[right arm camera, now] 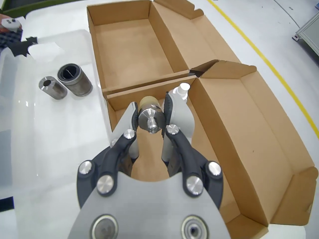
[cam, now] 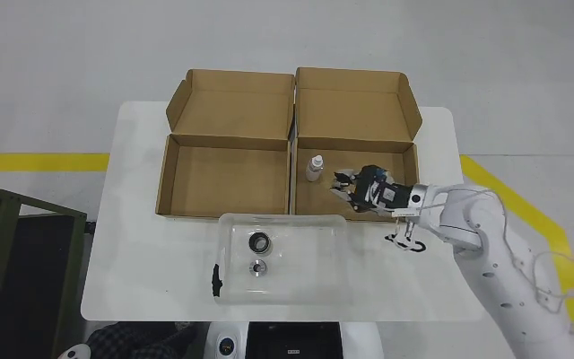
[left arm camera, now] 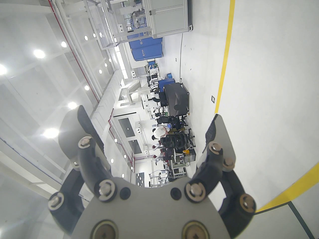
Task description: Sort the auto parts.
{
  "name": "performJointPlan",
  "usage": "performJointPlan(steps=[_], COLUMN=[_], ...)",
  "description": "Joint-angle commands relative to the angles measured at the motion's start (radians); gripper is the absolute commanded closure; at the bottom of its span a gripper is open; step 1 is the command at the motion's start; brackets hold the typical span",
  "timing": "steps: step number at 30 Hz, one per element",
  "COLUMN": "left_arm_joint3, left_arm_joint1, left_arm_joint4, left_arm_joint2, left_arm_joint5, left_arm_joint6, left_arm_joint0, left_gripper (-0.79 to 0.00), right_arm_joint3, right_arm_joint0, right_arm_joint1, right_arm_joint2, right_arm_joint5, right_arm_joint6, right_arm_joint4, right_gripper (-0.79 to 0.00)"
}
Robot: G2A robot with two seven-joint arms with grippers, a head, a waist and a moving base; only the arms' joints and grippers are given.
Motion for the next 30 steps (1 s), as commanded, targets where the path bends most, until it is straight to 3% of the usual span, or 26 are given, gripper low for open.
performJointPlan(steps=[1, 15, 30], left_arm_joint3=[0.000, 0.000, 0.000], left_arm_joint1=[0.000, 0.000, 0.000], left_arm_joint4=[0.000, 0.000, 0.000], left_arm_joint2=[0.000, 0.000, 0.000], left_arm_joint5=[0.000, 0.000, 0.000], left_arm_joint6=[0.000, 0.000, 0.000], left_arm_joint0=[0.000, 0.000, 0.000], left_gripper=[-0.785, -0.785, -0.785], right_arm_joint3=[0.014, 0.136, 0.239], right_arm_joint0=[0.024, 0.173, 0.278], right_arm_joint1=[-0.003, -0.029, -0.065], right_arm_joint2=[-0.019, -0.166, -0.295], right_arm_joint5=[0.004, 0.009, 0.047], right_arm_joint6=[0.031, 0.187, 0.267], right_arm_joint4=[-0.016, -0.086, -0.117], right_gripper=[0.000, 0.000, 0.000])
